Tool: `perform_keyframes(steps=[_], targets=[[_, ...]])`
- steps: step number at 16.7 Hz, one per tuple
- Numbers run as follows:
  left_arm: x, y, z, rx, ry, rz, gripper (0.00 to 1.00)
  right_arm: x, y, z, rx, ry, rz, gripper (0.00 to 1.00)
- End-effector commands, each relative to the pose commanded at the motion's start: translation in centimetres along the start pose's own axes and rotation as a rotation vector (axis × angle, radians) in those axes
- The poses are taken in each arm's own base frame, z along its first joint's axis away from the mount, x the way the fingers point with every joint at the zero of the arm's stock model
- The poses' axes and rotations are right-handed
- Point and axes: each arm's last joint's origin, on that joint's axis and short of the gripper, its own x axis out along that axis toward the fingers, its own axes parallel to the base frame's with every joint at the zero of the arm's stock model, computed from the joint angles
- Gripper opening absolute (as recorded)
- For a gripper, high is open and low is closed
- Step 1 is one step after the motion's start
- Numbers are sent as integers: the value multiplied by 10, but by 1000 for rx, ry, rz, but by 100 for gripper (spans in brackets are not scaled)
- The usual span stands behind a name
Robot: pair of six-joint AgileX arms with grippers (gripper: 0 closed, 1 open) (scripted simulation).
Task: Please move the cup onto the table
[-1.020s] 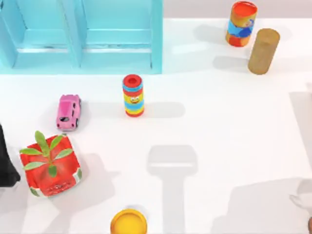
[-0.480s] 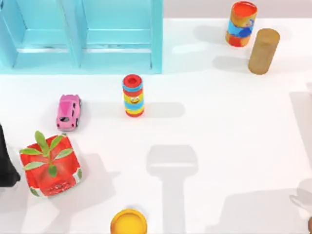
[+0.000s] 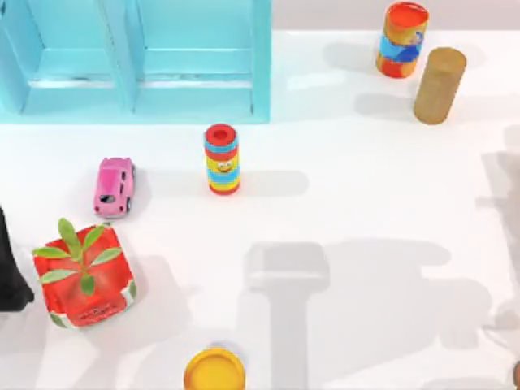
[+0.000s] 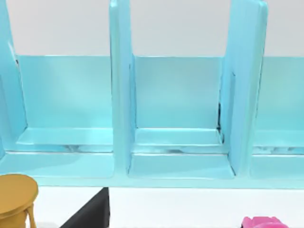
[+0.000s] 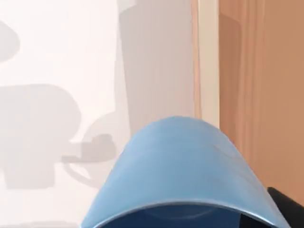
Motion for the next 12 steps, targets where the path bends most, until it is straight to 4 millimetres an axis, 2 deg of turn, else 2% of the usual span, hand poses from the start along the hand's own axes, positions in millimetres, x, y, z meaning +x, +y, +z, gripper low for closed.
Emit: perform_keyframes(steps=[2, 4, 6, 8, 10, 12], targets=[[0, 0, 0, 0, 0, 0, 100, 3, 45, 19, 20, -6, 18, 0], [0, 0, 0, 0, 0, 0, 100, 8, 96, 27, 32, -2, 32, 0], [0, 0, 0, 0, 0, 0, 100, 14, 148, 21, 24, 9, 38, 0], [0, 0, 0, 0, 0, 0, 100, 19, 191, 6, 0, 21, 34, 0], [0, 0, 0, 0, 0, 0, 100, 23, 220, -10, -30, 31, 25, 0], [0, 0, 0, 0, 0, 0, 100, 25, 235, -21, -57, 33, 18, 0]])
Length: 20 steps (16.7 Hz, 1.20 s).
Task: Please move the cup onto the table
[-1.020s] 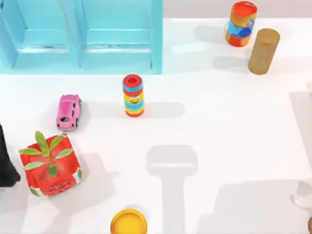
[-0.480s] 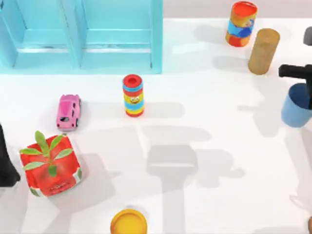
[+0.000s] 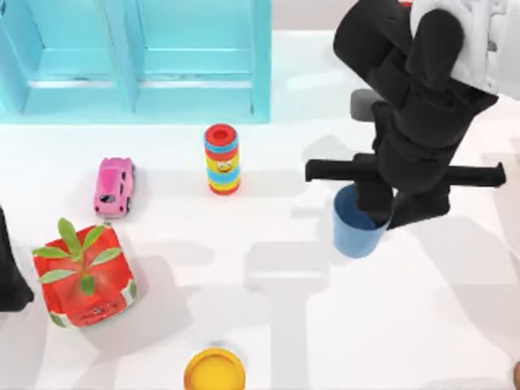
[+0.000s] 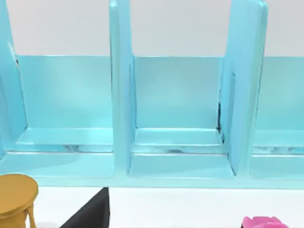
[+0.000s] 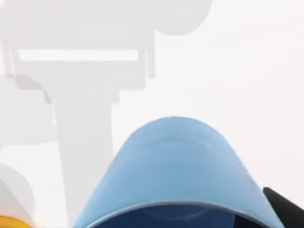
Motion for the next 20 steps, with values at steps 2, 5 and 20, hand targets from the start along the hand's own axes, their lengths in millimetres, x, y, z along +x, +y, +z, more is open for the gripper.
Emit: perform_keyframes(steps=[2, 5, 20], targets=[[0, 0, 0, 0, 0, 0, 100, 0, 3, -3, -9, 0, -2, 0], [0, 0, 0, 0, 0, 0, 100, 0, 2, -3, -5, 1, 1, 0], [0, 0, 0, 0, 0, 0, 100, 65, 11, -4, -9, 0, -2, 15]])
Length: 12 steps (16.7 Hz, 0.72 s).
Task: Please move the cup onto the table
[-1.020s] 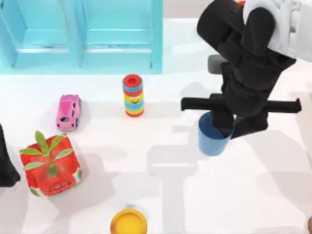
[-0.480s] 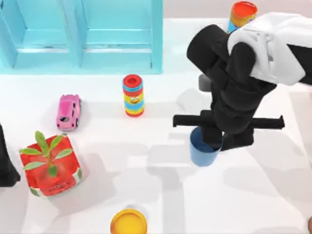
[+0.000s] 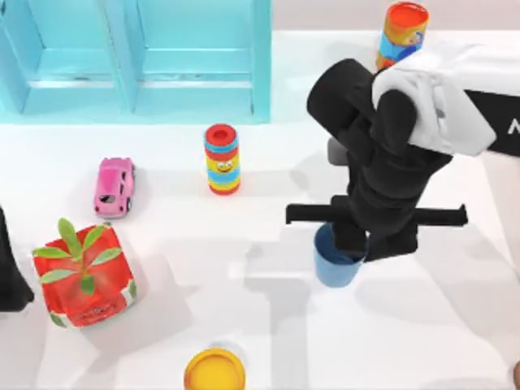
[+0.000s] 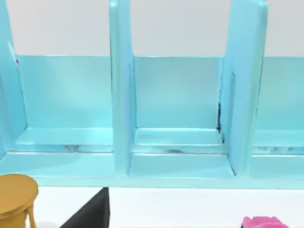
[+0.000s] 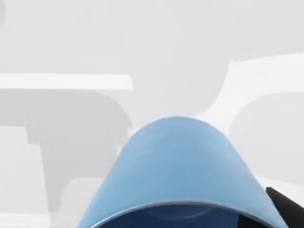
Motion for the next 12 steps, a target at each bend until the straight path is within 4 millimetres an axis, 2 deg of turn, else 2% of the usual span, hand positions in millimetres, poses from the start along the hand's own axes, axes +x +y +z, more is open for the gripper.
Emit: perform_keyframes(steps=[11, 12], targets=[[0, 0, 0, 0, 0, 0, 100, 0, 0, 0, 0, 0, 0, 98], [0, 0, 0, 0, 0, 0, 100, 0, 0, 0, 0, 0, 0, 100]])
